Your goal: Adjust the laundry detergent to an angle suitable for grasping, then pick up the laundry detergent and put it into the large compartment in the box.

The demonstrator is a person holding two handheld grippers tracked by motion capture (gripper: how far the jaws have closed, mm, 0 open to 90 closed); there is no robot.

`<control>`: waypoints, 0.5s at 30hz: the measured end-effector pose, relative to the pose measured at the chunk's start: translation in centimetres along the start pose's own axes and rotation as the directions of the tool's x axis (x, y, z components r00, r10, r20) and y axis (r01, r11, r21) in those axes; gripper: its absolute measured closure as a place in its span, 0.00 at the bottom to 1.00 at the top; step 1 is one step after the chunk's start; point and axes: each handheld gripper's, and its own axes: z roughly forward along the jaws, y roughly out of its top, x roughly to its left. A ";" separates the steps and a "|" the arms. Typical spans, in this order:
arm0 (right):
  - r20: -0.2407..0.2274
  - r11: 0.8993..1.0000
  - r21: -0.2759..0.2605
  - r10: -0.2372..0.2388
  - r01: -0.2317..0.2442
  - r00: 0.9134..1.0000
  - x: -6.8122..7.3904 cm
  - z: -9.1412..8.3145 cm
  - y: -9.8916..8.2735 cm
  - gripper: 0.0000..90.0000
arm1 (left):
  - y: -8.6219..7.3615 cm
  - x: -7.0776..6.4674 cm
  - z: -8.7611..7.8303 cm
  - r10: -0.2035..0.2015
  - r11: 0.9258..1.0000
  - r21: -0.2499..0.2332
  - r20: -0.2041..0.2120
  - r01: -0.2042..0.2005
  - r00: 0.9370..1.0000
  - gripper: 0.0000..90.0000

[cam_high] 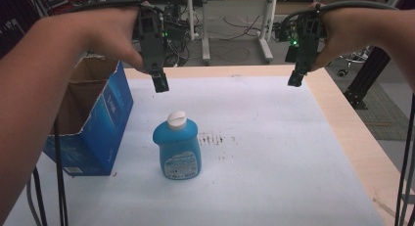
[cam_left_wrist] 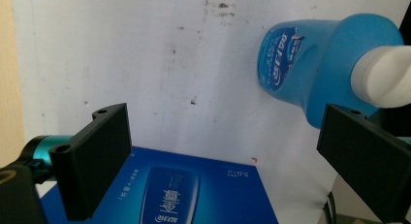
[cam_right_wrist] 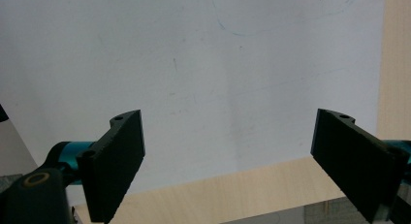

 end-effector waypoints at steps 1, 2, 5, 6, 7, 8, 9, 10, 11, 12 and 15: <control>-0.001 1.000 -0.007 0.002 -0.002 1.000 0.0 0.0 0.0 0.12 | -0.1 0.1 0.0 -0.005 1.000 -0.007 -0.003 0.005 1.000 0.06; -0.001 1.000 -0.009 0.000 0.000 1.000 -0.1 -0.1 0.0 0.12 | -0.1 0.1 -0.1 -0.005 1.000 -0.005 0.000 0.005 1.000 0.06; -0.005 1.000 -0.009 0.008 -0.008 1.000 -0.2 0.0 0.0 0.13 | 0.1 0.2 0.1 0.000 1.000 -0.016 0.005 0.000 1.000 0.06; -0.004 1.000 -0.011 0.013 -0.013 1.000 -0.2 0.1 0.0 0.12 | 0.3 0.2 0.1 0.002 1.000 -0.015 0.004 -0.002 1.000 0.06; 0.000 1.000 -0.011 -0.003 0.003 1.000 -0.3 0.1 0.0 0.12 | 0.4 0.1 0.1 0.008 1.000 -0.012 0.001 -0.008 1.000 0.06; 0.003 1.000 -0.010 0.002 -0.002 1.000 -0.3 0.1 0.0 0.12 | 0.5 0.0 0.2 0.005 1.000 -0.013 0.004 -0.005 1.000 0.06; 0.000 1.000 -0.010 0.006 -0.006 1.000 -0.4 0.1 0.0 0.12 | 0.6 0.0 0.1 0.009 1.000 -0.014 0.004 -0.009 1.000 0.06; 0.002 1.000 -0.011 0.005 -0.005 1.000 -0.4 0.0 0.0 0.12 | 0.7 -0.1 0.1 0.012 1.000 -0.016 0.001 -0.012 1.000 0.06; 0.004 1.000 -0.016 0.002 -0.002 1.000 -0.4 0.0 -0.1 0.13 | 0.8 -0.1 0.0 0.012 1.000 -0.020 0.000 -0.012 1.000 0.06; 0.004 1.000 -0.016 0.002 -0.002 1.000 -0.4 0.0 -0.1 0.13 | 0.8 -0.1 0.0 0.012 1.000 -0.020 0.000 -0.012 1.000 0.06; 0.006 1.000 -0.030 0.002 -0.002 1.000 -0.3 -0.2 -0.1 0.12 | 0.8 -0.2 -0.1 0.009 1.000 -0.020 0.001 -0.009 1.000 0.06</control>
